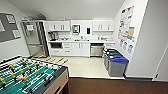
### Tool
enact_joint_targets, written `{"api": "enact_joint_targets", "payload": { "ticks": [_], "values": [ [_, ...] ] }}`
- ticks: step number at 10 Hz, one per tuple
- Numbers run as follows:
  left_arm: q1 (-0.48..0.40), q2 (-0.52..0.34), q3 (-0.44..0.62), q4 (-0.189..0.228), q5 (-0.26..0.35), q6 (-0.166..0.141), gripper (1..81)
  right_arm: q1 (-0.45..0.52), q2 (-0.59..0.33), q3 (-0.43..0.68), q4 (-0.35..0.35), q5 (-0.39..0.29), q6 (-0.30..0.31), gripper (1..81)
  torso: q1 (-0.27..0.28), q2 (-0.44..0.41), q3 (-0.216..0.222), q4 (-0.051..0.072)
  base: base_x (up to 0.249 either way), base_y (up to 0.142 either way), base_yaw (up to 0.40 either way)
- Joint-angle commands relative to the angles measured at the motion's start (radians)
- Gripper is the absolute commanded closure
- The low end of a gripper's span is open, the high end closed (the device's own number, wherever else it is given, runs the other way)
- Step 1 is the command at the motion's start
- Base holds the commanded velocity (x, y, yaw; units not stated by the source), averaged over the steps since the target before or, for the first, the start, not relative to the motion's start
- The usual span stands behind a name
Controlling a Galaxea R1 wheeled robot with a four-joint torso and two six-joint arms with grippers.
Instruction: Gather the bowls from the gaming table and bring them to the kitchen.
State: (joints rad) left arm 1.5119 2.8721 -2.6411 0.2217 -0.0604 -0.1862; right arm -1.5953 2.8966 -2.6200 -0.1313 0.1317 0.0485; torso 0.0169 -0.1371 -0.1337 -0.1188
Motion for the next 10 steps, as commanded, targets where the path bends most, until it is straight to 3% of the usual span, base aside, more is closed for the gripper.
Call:
{"api": "enact_joint_targets", "payload": {
  "ticks": [1, 10],
  "values": [
    [-0.051, -0.016, -0.004, 0.011, 0.045, 0.004, 81.1, 0.041, -0.012, 0.000, -0.007, -0.044, -0.004, 81.1, 0.000, 0.000, 0.000, 0.000, 0.153, -0.071, 0.000],
    [-0.052, -0.016, -0.004, 0.011, 0.045, 0.004, 81.1, 0.044, -0.011, -0.003, -0.007, -0.044, -0.004, 81.1, 0.000, 0.000, 0.000, 0.000, 0.153, -0.073, 0.000]
  ]
}}
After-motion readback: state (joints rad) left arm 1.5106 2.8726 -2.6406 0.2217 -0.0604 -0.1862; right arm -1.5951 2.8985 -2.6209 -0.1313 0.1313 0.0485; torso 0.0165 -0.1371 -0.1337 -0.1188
